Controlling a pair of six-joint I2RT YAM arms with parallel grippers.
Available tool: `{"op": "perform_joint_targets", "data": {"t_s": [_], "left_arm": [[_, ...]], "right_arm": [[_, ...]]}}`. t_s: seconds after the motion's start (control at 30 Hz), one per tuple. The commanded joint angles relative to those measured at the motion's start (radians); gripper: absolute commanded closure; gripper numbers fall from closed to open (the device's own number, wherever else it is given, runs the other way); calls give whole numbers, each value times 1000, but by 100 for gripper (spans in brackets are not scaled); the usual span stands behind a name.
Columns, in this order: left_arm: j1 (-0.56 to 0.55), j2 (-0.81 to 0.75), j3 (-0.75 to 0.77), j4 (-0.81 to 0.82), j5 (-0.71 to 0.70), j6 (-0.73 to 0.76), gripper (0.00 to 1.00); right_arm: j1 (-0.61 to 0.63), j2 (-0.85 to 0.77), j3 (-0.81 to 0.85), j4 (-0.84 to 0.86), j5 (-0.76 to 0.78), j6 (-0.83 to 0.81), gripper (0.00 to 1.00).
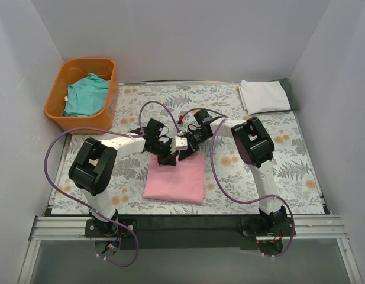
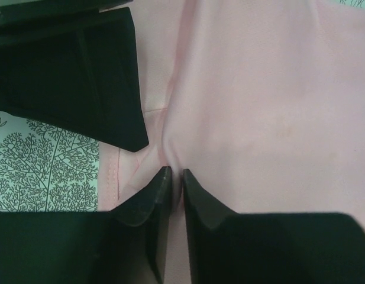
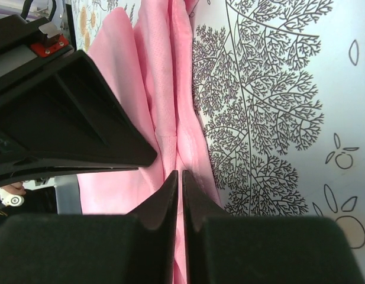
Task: Fold and stack the t-shirts
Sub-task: Fold the tshirt
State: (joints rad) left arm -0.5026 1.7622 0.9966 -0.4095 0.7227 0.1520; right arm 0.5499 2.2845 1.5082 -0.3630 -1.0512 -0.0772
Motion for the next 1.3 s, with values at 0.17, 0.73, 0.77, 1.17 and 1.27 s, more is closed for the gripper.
{"op": "perform_joint_targets", "data": {"t_s": [0.17,0.73,0.77,1.17,1.27], "left_arm": [[-10,-90,27,-12,14,9,100],[-4,-136,44,136,-74,-11,100],[-2,-132,37,164,-86,-6,100],[-4,-96,-29,209,-74,7,100],[-2,-102,-33,209,-78,4,100]], "right_arm": [[-2,43,1,19,-32,2,90],[-2,49,0,15,-70,-21,90],[-4,47,3,13,-70,-21,91],[-96,-6,156,-42,-6,11,85],[-99,-3,179,-45,5,16,84]]}}
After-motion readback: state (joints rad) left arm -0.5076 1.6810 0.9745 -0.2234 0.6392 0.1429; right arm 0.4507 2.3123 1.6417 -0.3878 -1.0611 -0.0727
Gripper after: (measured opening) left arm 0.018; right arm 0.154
